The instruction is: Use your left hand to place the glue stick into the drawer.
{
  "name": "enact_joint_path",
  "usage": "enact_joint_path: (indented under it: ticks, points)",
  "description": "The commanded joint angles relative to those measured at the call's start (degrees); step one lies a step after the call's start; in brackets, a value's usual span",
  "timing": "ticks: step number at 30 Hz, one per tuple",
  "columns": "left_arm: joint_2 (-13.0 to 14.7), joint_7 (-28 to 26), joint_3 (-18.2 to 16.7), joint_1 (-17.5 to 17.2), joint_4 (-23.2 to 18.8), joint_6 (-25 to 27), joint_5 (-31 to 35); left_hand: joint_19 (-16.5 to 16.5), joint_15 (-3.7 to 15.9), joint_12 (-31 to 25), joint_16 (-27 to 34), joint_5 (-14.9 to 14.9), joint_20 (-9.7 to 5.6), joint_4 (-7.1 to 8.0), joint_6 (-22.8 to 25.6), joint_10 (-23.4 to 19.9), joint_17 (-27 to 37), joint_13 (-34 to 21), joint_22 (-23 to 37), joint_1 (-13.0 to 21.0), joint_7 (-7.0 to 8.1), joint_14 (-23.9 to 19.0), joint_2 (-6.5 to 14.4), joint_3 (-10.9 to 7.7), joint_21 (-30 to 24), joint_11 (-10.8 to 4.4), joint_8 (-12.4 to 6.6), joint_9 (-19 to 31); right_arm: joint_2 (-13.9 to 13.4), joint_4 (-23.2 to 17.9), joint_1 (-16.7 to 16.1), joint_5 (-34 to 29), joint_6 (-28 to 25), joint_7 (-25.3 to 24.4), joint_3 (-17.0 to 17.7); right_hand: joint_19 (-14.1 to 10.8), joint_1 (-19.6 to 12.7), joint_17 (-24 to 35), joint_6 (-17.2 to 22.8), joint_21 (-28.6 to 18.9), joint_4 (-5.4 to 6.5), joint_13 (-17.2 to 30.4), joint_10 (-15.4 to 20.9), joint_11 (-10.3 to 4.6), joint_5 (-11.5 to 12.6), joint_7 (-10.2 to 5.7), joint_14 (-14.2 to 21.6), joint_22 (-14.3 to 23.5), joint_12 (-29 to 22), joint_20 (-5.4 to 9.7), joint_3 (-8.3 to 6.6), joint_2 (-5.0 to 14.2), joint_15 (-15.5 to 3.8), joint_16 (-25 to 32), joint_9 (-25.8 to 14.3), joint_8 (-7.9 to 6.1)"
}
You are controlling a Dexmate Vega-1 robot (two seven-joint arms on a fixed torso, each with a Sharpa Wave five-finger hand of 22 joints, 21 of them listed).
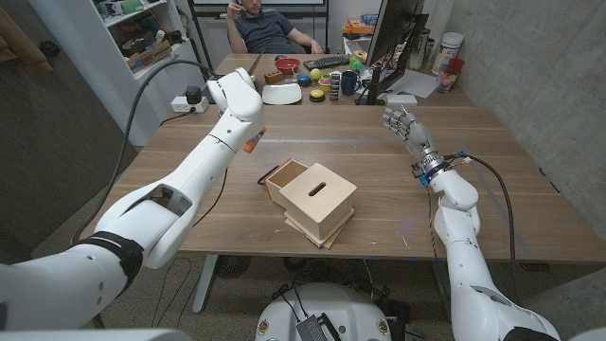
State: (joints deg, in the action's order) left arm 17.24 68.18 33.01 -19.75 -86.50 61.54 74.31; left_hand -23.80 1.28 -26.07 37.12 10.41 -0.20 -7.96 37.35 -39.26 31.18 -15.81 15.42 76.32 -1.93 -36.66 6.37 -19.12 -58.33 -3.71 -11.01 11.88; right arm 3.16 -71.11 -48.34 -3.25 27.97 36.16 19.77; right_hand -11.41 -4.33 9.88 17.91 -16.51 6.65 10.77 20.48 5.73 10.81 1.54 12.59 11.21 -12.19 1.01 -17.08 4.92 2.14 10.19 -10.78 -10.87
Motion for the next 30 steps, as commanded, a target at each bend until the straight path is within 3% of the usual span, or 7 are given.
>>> enact_joint_path:
  ticks: [1,16,20,30]
  points:
    - [-2.0,3.5,-6.6,-4.1,-7.3,-6.6,-0.2,0.2,8.58,-0.4,0.1,0.4,-0.04,1.61,0.1,-2.4,1.4,-0.1,-0.1,2.7,0.24,-2.8,3.1,-1.49,-0.6,-2.22,-0.01,0.1,1.3,-4.7,-2.9,-0.7,-1.6,-2.3,-0.5,-0.5,0.4,0.2,0.3,0.0,0.06,0.1,0.2,-0.13,0.1,-0.06,0.5,0.1,-0.4,0.04,0.2,-0.1,-0.24,0.2,-0.1,-0.34]
    - [-2.0,7.9,-8.8,-5.8,-11.9,-15.4,-2.0,0.4,8.59,-0.4,-0.1,0.4,-0.02,1.68,0.2,-2.4,1.4,0.0,-0.8,2.2,0.4,-2.9,3.1,-1.42,-1.0,-2.0,0.03,0.0,3.2,-9.6,-6.8,-2.2,-1.9,-5.4,-1.6,-0.6,0.5,0.2,0.5,0.1,0.08,0.1,0.4,-0.11,0.1,-0.04,0.6,0.1,-0.5,0.03,0.3,-0.17,-0.18,0.2,-0.1,-0.37]
    - [-2.1,8.1,-11.1,-6.9,-13.5,-18.5,-5.8,0.5,8.68,-0.3,-0.2,0.3,-0.11,1.7,0.2,-2.3,1.4,0.1,-1.1,2.1,0.42,-3.0,3.1,-1.37,-1.1,-2.11,0.05,0.0,3.9,-11.2,-8.1,-2.7,-2.1,-6.6,-1.9,-0.7,0.5,0.2,0.5,0.1,0.08,0.1,0.5,-0.06,0.1,0.09,0.6,0.1,-0.5,-0.08,0.32,-0.18,-0.13,0.2,-0.1,-0.38]
    - [-1.1,10.2,-12.5,-7.7,-16.4,-22.6,-10.9,0.7,8.77,-0.4,-0.4,0.3,-0.14,1.7,0.3,-2.4,1.2,0.2,-1.6,1.8,0.5,-3.1,3.1,-1.37,-1.4,-2.35,0.03,0.0,5.1,-13.7,-10.4,-3.9,-1.8,-9.1,-2.7,-0.7,0.5,0.2,0.5,0.2,0.08,0.1,0.6,-0.11,0.2,0.04,0.6,0.1,-0.5,-0.05,0.36,-0.19,-0.17,0.2,-0.1,-0.38]
